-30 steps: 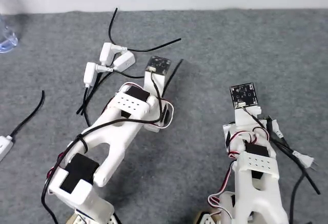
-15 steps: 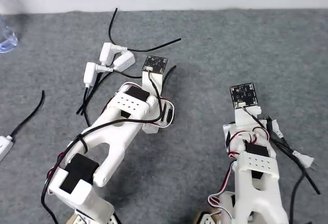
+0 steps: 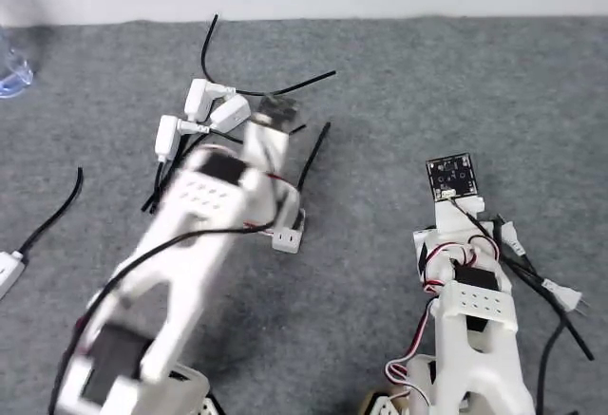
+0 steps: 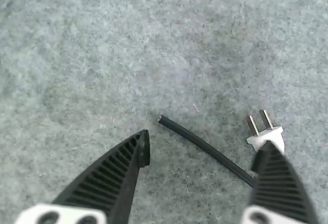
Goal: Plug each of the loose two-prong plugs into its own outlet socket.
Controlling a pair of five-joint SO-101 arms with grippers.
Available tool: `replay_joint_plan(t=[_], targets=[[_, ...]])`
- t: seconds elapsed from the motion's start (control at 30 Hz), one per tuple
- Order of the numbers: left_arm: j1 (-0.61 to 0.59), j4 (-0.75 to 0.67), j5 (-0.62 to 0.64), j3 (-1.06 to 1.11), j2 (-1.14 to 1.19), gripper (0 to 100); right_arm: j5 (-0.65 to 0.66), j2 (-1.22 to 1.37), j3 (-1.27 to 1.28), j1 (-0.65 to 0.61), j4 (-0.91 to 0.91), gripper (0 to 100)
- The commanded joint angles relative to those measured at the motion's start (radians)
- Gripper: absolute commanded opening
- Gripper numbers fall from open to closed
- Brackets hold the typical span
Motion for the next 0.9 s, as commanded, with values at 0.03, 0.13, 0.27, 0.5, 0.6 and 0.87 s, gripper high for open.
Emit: replay_joint_plan(t=[0.03,0.13,0.27,0.5,0.6,0.87], targets=[[-0.196,-0.117,-0.146,0.231,-0.275,25,0.011,-0.012,-0.064,0.073,0.038,19.2],[-0.339,-0.318,-0.166,0.466,-0.356,25,0.011,-0.012,-0.17,0.143,0.196,19.4],[-0.473,-0.519,-0.16,0.682,-0.428,25,0.074,0.008,-0.233,0.338,0.257,26.6],[-0.516,-0.589,-0.127,0.762,-0.48,25,0.483,0.147,-0.408,0.529,0.433,23.2],[-0.494,-0.618,-0.13,0.78,-0.482,25,0.568,0.203,-0.502,0.57,0.472,19.6],[-0.486,-0.621,-0.132,0.78,-0.476,25,0.818,0.354,-0.623,0.679,0.467,19.1]])
